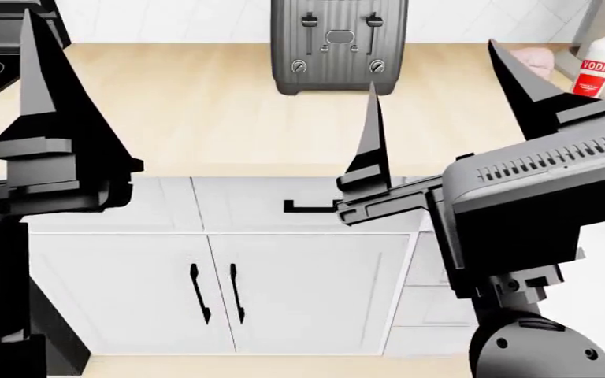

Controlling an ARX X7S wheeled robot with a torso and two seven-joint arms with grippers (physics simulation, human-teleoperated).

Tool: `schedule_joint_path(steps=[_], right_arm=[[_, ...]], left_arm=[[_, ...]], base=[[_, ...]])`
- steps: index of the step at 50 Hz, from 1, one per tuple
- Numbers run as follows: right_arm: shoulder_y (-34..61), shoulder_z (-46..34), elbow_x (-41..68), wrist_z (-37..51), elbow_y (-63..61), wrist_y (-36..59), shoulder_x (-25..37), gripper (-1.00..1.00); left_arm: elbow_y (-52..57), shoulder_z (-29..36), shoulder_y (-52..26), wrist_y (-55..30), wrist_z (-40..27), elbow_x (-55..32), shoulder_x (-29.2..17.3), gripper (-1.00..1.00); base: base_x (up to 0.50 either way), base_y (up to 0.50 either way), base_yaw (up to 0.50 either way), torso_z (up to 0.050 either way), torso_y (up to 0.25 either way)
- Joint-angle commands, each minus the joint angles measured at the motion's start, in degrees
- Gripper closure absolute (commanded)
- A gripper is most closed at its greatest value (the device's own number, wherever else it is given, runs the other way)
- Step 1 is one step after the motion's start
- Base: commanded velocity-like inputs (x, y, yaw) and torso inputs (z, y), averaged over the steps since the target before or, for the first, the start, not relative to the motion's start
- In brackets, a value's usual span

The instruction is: Close the right drawer.

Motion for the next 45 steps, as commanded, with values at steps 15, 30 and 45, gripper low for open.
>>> schedule_joint_path(steps=[15,30,45], right_arm=[[0.1,0.0,0.0,0.5,-0.3,-0.3,0.1,-1.00],[0.1,-2.8,-3.0,0.2,-1.0,0.1,0.5,-1.00],[0.4,-2.9,-6.8,-2.6,-1.3,-0.4,-1.3,-1.00]], left_arm=[[0.6,0.4,-0.3,0.2,-0.9,0.2,-0.4,-1.00],[0.4,0.9,-0.2,0.5,-0.8,0.7,-0.4,-1.00],[0.3,1.2,-0.9,0.3,-0.9,0.4,-0.3,-1.00]], base=[[-0.01,0.00,-0.19,0.000,0.000],[-0.03,0.00,-0.50,0.000,0.000],[0.00,0.00,-0.50,0.000,0.000]])
